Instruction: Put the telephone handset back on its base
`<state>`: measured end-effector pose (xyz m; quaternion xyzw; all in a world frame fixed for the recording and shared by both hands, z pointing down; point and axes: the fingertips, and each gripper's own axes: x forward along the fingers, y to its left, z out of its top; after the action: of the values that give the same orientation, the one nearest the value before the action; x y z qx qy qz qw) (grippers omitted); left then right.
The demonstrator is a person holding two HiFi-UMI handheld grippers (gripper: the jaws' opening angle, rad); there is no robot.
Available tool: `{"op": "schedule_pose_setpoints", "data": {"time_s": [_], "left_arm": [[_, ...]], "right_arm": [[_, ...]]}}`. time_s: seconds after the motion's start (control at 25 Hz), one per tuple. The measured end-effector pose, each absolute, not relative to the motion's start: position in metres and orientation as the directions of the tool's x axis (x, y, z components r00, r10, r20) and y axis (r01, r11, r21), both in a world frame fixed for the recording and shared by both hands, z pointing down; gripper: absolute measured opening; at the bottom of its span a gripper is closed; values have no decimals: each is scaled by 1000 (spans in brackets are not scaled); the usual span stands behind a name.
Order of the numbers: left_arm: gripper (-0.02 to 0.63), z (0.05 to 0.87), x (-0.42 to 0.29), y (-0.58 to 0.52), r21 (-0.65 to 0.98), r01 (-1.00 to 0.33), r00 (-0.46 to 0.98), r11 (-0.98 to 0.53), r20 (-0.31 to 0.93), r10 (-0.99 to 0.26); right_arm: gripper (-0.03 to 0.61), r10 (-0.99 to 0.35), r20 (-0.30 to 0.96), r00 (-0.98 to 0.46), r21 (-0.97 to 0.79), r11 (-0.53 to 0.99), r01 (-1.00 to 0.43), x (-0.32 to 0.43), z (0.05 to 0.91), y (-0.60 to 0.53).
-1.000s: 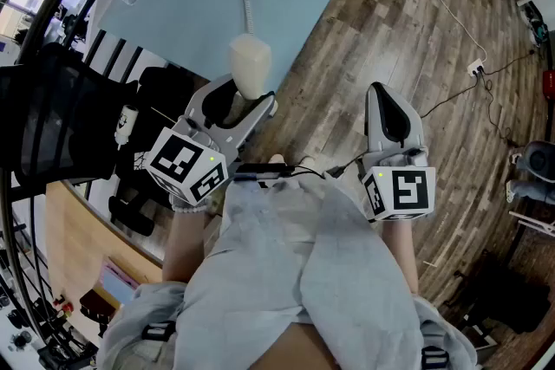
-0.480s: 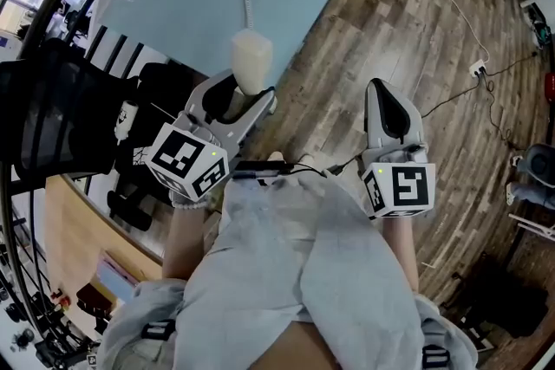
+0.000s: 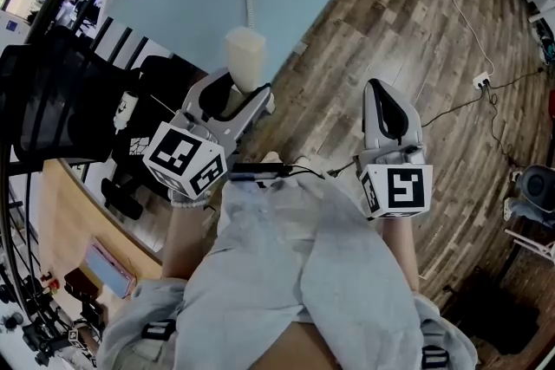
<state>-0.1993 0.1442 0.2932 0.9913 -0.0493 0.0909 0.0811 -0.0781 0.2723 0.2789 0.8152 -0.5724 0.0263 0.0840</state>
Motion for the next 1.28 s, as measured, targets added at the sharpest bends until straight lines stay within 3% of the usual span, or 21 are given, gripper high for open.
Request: {"op": "schedule_pose_setpoints", "data": {"time_s": [0.56, 1.28], "left_arm": [[207, 291, -179, 179, 144, -128, 983, -981, 152, -106], [207, 293, -109, 137, 132, -126, 981, -983, 161, -105]], "right_arm": [[6, -929, 122, 351, 103, -340, -935, -53, 288, 317], [6, -922, 98, 375, 64, -370, -927, 13, 288, 286]]}}
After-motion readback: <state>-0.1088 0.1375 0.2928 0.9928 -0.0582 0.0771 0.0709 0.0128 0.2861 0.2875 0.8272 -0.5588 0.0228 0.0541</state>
